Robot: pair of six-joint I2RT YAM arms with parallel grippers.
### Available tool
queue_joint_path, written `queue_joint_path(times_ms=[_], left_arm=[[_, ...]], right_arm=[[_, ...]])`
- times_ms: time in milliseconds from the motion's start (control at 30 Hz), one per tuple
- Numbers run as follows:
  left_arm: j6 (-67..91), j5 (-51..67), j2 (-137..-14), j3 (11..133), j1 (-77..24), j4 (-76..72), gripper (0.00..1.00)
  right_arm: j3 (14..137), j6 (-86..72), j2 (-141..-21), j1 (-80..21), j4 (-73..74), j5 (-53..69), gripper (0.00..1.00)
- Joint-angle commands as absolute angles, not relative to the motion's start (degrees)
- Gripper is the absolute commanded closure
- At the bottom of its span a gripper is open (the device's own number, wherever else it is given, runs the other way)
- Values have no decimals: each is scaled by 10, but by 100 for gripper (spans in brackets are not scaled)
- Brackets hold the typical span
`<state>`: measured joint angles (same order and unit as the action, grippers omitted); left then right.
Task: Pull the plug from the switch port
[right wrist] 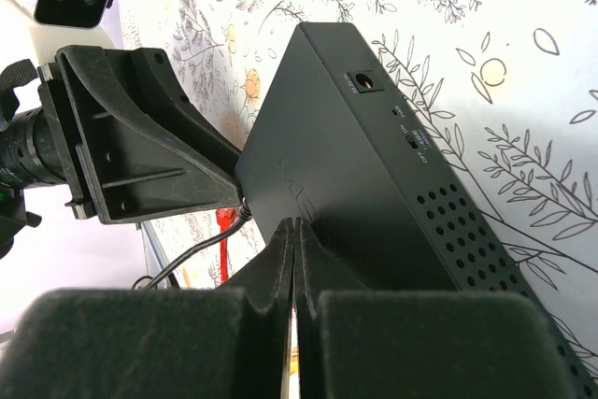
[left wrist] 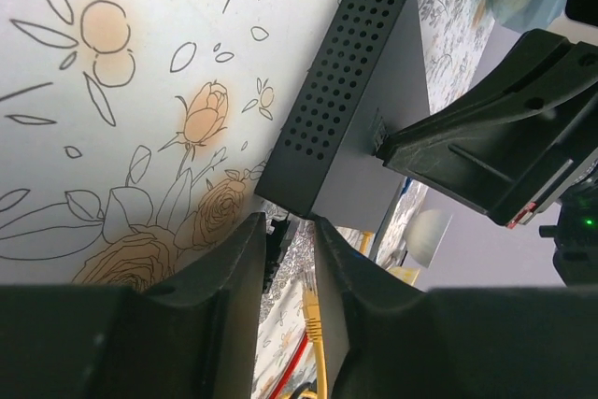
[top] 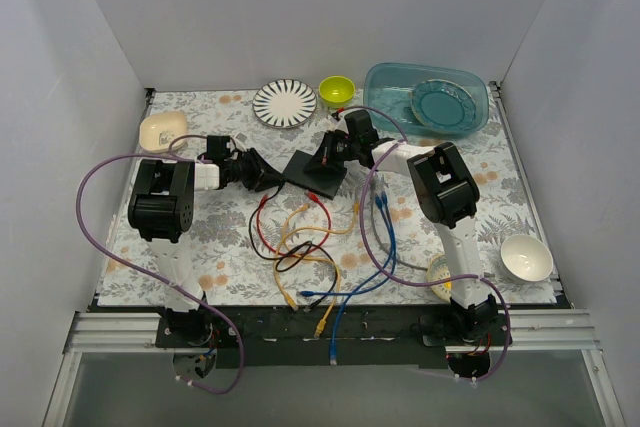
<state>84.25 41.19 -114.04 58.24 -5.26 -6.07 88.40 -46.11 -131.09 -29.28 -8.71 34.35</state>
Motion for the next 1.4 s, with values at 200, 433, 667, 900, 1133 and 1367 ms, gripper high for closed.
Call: queue_joint_path(times_ms=[200,433,667,900,1133,1367], left_arm=[[836,393,-1164,589,-52,-62,79],[827,417,-1159,573,-52,-81,65],[808,410,-1161,574,-52,-75,73],[804,411,-1179,587,-52,-71,82],[781,410,-1159,569,-52,-73,67],[748,388,-1150,572,-52,-43,74]], right_arm=[[886,-432,-1319,-290,-32,306,99],[884,-433,-1324,-290,-33,308,99],[890,-432,-1327,-290,-31,308,99],[885,-431,-1325,-290,-29,308,99],[887,-429,-1327,-290,-28,308,99],[891,-428,-1333,-289,-25,307,99]])
